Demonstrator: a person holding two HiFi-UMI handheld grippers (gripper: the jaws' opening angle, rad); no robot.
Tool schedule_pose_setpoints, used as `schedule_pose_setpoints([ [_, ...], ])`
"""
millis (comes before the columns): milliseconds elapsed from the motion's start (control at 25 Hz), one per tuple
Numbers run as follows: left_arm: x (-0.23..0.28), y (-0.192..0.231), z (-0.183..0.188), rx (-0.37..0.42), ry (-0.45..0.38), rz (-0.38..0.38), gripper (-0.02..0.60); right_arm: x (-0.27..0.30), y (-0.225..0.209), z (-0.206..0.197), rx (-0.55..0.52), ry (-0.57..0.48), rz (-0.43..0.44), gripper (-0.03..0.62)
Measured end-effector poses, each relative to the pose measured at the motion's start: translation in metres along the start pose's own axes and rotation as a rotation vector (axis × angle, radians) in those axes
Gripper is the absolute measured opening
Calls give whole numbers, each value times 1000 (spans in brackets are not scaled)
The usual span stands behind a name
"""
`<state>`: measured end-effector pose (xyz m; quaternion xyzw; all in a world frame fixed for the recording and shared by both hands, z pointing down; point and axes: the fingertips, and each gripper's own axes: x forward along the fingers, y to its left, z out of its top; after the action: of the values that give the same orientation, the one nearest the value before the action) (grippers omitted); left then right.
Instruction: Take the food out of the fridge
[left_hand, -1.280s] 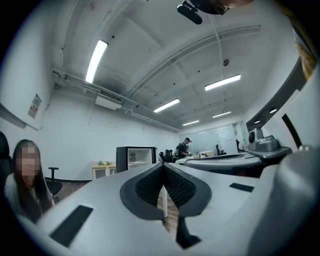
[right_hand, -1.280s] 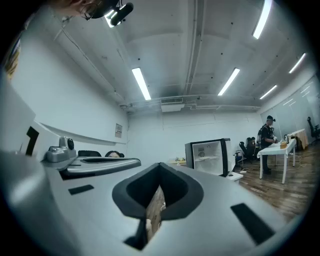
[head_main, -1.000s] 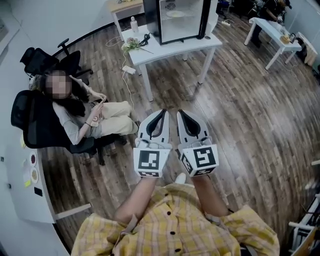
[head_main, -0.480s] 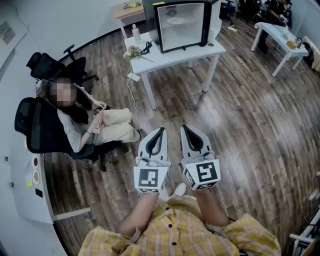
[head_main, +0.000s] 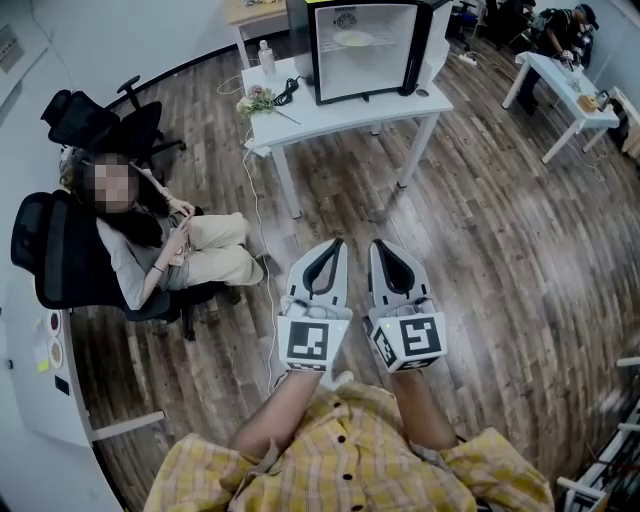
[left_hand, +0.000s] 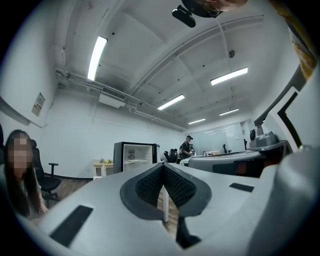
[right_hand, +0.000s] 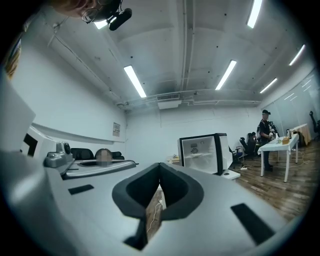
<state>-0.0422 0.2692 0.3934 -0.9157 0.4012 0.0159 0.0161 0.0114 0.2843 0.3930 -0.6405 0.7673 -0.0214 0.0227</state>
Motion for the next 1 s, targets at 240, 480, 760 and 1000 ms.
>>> schedule_pose_setpoints([
  [240, 52, 26, -2, 6, 6, -16, 8, 53, -19, -1, 8, 8, 5, 8],
  [480, 101, 62, 0, 7, 17, -16, 8, 111, -38, -1, 25, 27, -3, 8],
  [760, 148, 111, 0, -4, 20, -33, 8, 178, -49, 6, 18, 25, -23, 8],
  [1000, 187, 147, 7, -5, 7, -54, 8, 227, -51, 14, -2, 27, -38, 8],
])
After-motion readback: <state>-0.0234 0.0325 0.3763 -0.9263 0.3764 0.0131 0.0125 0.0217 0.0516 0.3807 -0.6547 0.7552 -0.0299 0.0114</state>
